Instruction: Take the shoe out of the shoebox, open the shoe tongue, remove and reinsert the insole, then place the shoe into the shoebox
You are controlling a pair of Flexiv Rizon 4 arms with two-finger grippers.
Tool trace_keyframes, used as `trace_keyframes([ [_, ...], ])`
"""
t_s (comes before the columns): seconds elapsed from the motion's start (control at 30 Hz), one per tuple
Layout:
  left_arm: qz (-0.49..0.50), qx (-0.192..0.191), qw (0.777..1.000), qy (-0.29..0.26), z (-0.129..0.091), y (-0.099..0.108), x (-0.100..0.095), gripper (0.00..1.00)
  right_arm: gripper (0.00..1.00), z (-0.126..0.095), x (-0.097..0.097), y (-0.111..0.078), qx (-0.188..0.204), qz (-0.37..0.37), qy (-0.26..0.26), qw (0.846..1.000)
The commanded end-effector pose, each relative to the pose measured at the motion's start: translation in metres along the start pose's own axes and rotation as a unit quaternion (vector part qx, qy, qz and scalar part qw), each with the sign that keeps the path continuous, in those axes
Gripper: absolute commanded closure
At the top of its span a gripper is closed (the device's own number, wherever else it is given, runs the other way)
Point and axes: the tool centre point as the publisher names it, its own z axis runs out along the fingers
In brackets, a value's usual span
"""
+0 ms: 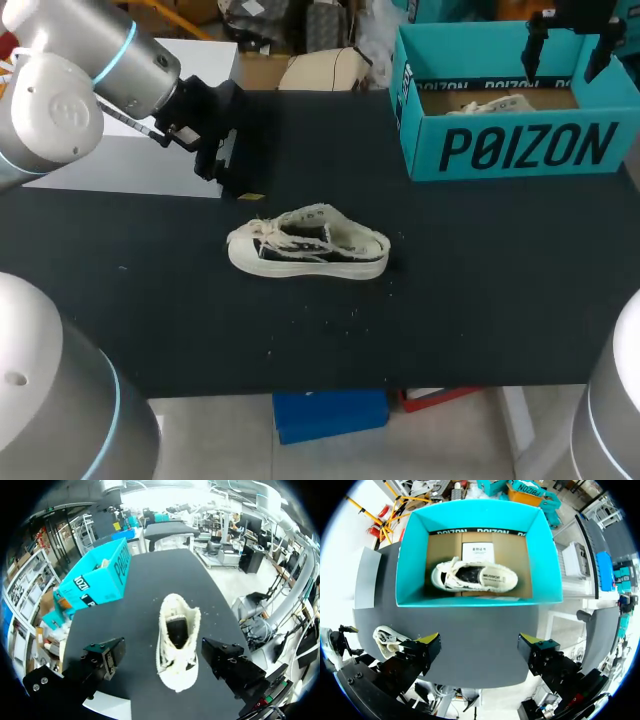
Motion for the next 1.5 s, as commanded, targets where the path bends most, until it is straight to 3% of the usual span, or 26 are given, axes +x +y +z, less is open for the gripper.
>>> trace_keyframes([
  [0.03, -0.005, 0.012, 1.0, 0.012, 0.004, 0.006, 0.002, 0.0, 0.0, 0.0, 0.0, 0.0, 0.0, 0.0, 0.0, 1.0],
  [0.37, -0.013, 0.015, 1.0, 0.02, -0.001, -0.007, 0.038, 0.0, 0.0, 0.0, 0.0, 0.0, 0.0, 0.0, 0.0, 1.0],
  [0.8, -0.067, 0.025, 0.997, -0.02, 0.003, -0.001, 0.091, 0.0, 0.0, 0.0, 0.0, 0.0, 0.0, 0.0, 0.0, 1.0],
  [1.03, -0.081, 0.03, 0.996, -0.03, 0.0, 0.002, 0.094, 0.0, 0.0, 0.0, 0.0, 0.0, 0.0, 0.0, 0.0, 1.0],
  [1.5, -0.059, 0.033, 0.998, 0.002, -0.003, 0.005, 0.089, 0.0, 0.0, 0.0, 0.0, 0.0, 0.0, 0.0, 0.0, 1.0],
])
